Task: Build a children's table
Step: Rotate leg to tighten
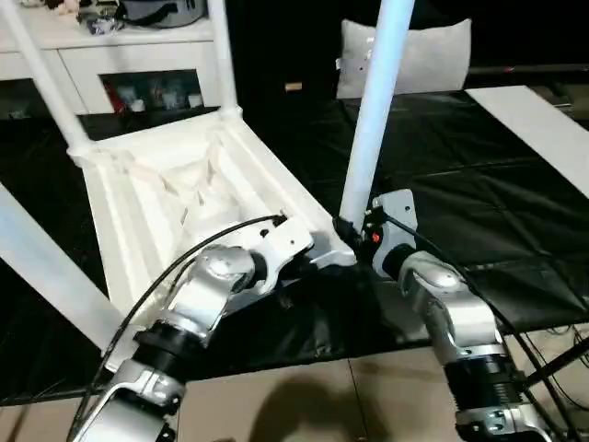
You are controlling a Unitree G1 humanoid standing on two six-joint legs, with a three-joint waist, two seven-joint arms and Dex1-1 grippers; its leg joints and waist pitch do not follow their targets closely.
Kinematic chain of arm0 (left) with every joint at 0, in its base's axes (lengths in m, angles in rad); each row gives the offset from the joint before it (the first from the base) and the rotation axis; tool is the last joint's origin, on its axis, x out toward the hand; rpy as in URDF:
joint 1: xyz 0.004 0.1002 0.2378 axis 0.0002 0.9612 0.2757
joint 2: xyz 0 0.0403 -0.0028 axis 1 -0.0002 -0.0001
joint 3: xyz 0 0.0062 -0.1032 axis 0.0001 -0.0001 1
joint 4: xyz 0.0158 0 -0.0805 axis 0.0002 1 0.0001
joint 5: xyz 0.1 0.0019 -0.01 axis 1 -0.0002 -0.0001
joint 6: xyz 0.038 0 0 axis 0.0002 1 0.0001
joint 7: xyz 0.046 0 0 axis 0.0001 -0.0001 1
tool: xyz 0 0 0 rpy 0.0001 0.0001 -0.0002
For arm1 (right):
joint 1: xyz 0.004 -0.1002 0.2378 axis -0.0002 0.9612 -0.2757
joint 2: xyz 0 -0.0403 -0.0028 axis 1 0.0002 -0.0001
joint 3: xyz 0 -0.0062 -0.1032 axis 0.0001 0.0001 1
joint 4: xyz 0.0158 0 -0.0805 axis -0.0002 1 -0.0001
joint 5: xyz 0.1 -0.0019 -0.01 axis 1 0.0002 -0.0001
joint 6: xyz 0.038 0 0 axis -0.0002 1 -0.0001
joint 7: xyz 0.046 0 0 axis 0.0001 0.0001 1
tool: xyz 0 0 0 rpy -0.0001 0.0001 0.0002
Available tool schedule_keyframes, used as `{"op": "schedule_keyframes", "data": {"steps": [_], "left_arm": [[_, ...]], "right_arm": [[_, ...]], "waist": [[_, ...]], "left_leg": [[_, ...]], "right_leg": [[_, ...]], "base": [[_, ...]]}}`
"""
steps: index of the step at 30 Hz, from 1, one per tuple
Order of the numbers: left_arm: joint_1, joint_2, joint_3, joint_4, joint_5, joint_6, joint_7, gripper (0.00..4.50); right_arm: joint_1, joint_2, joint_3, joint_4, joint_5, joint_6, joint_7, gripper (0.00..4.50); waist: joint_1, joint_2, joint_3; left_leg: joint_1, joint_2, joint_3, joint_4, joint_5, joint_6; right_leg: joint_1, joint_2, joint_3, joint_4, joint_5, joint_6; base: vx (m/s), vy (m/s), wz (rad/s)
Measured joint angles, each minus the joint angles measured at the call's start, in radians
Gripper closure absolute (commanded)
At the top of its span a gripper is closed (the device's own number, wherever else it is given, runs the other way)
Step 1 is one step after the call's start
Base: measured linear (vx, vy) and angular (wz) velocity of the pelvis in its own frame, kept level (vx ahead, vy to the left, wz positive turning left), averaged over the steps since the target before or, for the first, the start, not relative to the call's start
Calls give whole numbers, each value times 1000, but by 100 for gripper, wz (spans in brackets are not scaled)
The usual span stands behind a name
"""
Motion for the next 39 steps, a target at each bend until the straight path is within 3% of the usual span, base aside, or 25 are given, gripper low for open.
{"op": "schedule_keyframes", "data": {"steps": [3, 4, 9, 16, 19, 21, 24, 31, 39], "left_arm": [[0, -13, -22, -17, 0, 1, -8, 450], [0, -12, -26, -19, -1, -2, -12, 450], [7, 19, -32, -20, -11, -51, -59, 450], [7, 113, -51, 26, -39, -198, -187, 450], [4, 159, -67, 46, -48, -273, -271, 450], [-3, 186, -71, 62, -50, -320, -321, 450], [-23, 215, -84, 92, -59, -368, -386, 450], [-36, 250, -120, 107, -81, -461, -539, 450], [-65, 244, -142, 160, -90, -531, -606, 450]], "right_arm": [[-1, -2, -19, 26, 0, -4, -12, 178], [0, -14, -19, 26, 1, -11, -2, 158], [47, -88, -8, 3, 40, -62, 139, 126], [108, -279, 8, -62, 111, -79, 450, 55], [110, -364, 17, -63, 132, -77, 564, 50], [110, -408, 29, -63, 141, -76, 636, 17], [109, -450, 54, -60, 152, -77, 737, 17], [85, -490, 119, -48, 162, -79, 910, 73], [63, -486, 157, -33, 197, -54, 1018, 144]], "waist": [[17, 5, 1], [21, 5, 1], [31, 5, 1], [47, 6, 1], [52, 6, 1], [53, 6, 1], [57, 6, 1], [83, 5, 1], [93, 5, 1]], "left_leg": [[-2, 0, 0, 1, 1, 4], [-2, 0, 0, 1, 2, 7], [-4, 0, 0, 1, 0, 10], [-2, 0, 0, 1, 1, 9], [-2, 0, 0, 2, 1, 10], [-2, 0, 0, 2, 1, 10], [-2, 0, 0, 2, 1, 10], [-3, 0, 0, 5, -1, 13], [-5, 0, 0, 10, -2, 15]], "right_leg": [[-4, 0, 0, -1, 0, 0], [-5, 0, 0, -2, 0, 0], [-4, 0, 0, -4, 0, 0], [-2, 0, 0, -3, 0, 0], [-2, -1, 0, -3, 0, 0], [-2, -1, 0, -3, 0, 0], [-2, -1, -1, -3, 0, 0], [-3, -1, -1, -3, 0, 0], [-3, -2, -1, -1, 0, 0]], "base": [[0, 0, 0], [0, 0, 0], [0, 0, 0], [0, 0, 0], [0, 0, 0], [0, 0, 0], [0, 0, 0], [0, 0, 0], [0, 0, 0]]}}
